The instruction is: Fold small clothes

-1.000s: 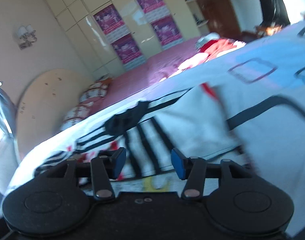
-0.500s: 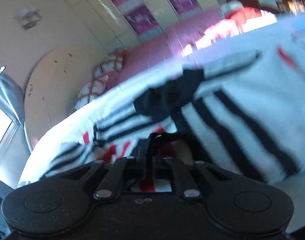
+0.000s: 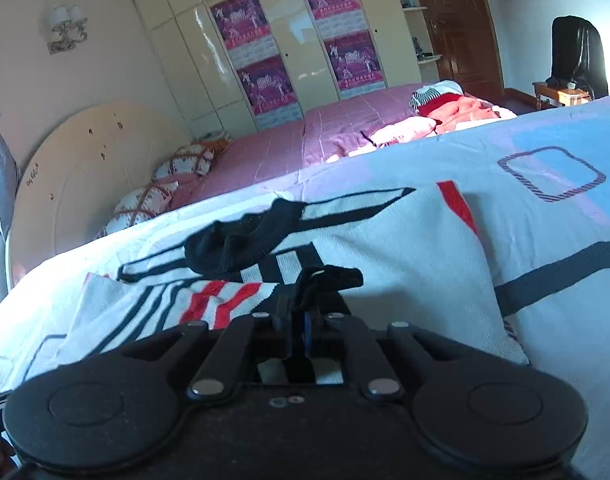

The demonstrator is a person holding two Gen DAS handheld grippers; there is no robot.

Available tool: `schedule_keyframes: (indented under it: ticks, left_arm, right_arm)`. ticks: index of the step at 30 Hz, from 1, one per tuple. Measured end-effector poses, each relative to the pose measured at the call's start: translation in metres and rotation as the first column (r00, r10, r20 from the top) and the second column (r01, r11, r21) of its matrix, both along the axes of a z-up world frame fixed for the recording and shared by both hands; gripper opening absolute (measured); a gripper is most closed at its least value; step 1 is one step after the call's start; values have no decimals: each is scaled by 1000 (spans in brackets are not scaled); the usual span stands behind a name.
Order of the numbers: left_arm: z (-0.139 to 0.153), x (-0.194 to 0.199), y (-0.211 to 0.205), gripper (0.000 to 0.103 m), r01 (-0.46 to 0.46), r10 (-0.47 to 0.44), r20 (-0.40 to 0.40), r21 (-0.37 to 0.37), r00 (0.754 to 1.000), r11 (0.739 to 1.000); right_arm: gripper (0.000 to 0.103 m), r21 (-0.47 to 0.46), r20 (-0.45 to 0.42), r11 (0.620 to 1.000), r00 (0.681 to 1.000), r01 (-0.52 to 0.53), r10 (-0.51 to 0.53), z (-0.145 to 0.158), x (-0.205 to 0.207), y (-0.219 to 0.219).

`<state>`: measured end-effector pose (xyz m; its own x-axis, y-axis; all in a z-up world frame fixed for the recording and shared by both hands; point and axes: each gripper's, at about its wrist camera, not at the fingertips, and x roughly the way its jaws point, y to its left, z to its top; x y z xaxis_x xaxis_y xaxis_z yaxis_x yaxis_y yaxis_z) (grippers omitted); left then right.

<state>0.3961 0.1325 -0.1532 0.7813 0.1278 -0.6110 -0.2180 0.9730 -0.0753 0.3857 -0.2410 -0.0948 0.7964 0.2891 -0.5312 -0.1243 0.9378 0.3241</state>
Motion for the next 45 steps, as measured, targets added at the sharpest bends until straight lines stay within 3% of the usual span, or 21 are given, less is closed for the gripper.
schedule_keyframes:
  ticks: [2, 5, 9, 10, 12, 15, 20, 21, 23, 24, 27, 30, 35, 36, 40, 43, 45]
  left_arm:
    - [-3, -1, 2, 19, -11, 11, 2, -13, 1000, 1000]
    - [-5, 0, -1, 19, -18, 18, 1, -7, 1000, 1000]
    - [-2, 2, 0, 19, 15, -15, -33, 0, 999, 1000]
    - [0, 2, 2, 20, 34, -34, -47, -4, 998, 999]
    - [8, -6, 12, 37, 52, -53, -67, -18, 996, 998]
    - [31, -24, 24, 38, 37, -37, 33, 13, 999, 999]
    - [50, 36, -7, 38, 194, -195, 103, 23, 975, 981]
    - [49, 53, -16, 38, 220, -225, 109, 52, 968, 974]
    - [45, 81, -22, 38, 207, -215, 88, 92, 973, 974]
    - [45, 89, -18, 38, 191, -197, 86, 74, 977, 979]
    - [46, 102, -6, 38, 173, -178, 89, 56, 980, 983]
    - [40, 117, 4, 38, 196, -197, 81, 25, 977, 980]
    - [2, 158, 18, 38, 196, -195, -33, 4, 980, 981]
    - [1, 158, 21, 38, 190, -190, -19, 3, 982, 982]
    - [16, 141, 29, 38, 161, -161, 30, 1, 986, 987]
    - [10, 137, 40, 39, 144, -144, 7, -5, 989, 990]
    - [3, 142, 49, 39, 138, -138, -12, -49, 990, 989]
  right_arm:
    - [7, -21, 60, 1000, 998, -22, 23, 6, -6, 3]
    - [7, -27, 48, 1000, 999, -15, 16, -1, 4, 4]
    - [6, -45, -114, 999, 994, -6, 1, -35, 15, -4]
    - [8, -42, -102, 999, 995, -9, 5, -35, 9, -7]
    - [21, -45, -91, 999, 996, 21, -25, -25, -2, -13]
    - [20, -25, -4, 999, 1000, 29, -30, -3, -14, -25]
    - [19, -55, 11, 997, 998, -58, 59, 5, 19, 0]
    - [19, -71, 12, 994, 996, -85, 86, 3, 26, 10]
    - [19, -131, 5, 984, 992, -124, 126, 0, 36, 29]
    - [20, -151, 5, 980, 992, -126, 129, 0, 37, 33]
    - [23, -143, 12, 985, 995, -95, 98, 0, 40, 25]
    - [18, -124, -17, 987, 995, -101, 99, -8, 44, 18]
    - [16, -162, -59, 983, 995, -87, 79, -30, 45, 11]
    - [16, -157, -54, 984, 996, -85, 78, -30, 43, 9]
    - [36, -99, 13, 995, 1000, 4, -3, -12, 27, -14]
    - [36, 1, -37, 999, 998, 42, -42, -13, 34, -34]
    - [36, 36, -90, 999, 996, 31, -28, -21, 44, -37]
